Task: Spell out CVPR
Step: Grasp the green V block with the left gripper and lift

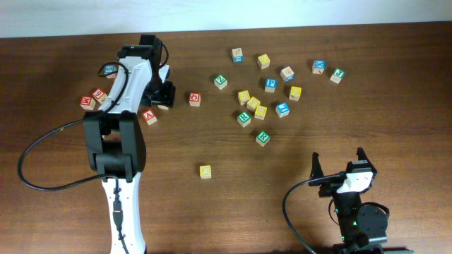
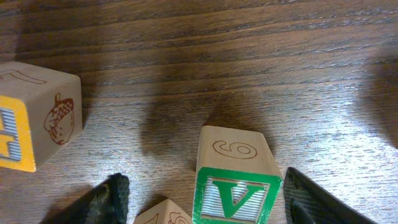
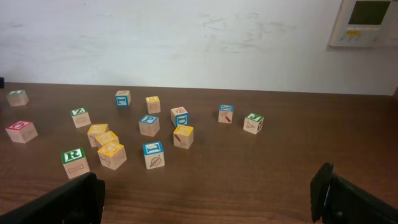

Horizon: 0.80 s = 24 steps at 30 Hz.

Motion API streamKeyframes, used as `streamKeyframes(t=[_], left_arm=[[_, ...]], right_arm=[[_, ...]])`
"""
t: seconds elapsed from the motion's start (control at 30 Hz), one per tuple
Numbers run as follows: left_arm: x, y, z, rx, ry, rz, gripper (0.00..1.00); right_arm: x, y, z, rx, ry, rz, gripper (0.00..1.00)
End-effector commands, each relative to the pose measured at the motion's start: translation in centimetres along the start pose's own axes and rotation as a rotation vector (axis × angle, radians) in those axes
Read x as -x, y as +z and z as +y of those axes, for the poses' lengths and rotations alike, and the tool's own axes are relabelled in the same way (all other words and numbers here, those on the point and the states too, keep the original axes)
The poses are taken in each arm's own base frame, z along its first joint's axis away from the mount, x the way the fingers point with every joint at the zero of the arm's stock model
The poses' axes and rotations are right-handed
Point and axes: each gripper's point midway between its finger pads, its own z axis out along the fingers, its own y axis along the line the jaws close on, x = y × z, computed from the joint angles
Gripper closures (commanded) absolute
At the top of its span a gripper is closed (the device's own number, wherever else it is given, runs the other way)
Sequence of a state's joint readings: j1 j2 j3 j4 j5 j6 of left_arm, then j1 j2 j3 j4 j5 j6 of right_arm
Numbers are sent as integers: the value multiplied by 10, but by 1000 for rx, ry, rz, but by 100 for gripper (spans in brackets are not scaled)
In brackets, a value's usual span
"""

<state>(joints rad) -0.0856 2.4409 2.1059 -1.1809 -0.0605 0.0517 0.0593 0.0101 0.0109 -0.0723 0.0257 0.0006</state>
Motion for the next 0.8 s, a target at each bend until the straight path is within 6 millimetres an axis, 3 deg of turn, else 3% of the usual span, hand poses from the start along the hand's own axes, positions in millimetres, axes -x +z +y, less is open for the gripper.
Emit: streamKeyframes(t=[0.0, 0.33, 0.57, 0.67, 0.77], left_arm=[[1, 7, 2, 7, 9, 5, 40], [15, 7, -5, -35, 6, -52, 67], [15, 7, -6, -43, 5, -50, 74], [14, 6, -6, -43, 5, -50, 82], [12, 1, -6, -44, -18, -35, 83]], right_arm=[[-3, 0, -4, -19, 3, 5, 2], [-3, 0, -4, -19, 3, 5, 2], [-3, 0, -4, -19, 3, 5, 2], [-3, 0, -4, -19, 3, 5, 2], [-3, 0, -4, -19, 3, 5, 2]])
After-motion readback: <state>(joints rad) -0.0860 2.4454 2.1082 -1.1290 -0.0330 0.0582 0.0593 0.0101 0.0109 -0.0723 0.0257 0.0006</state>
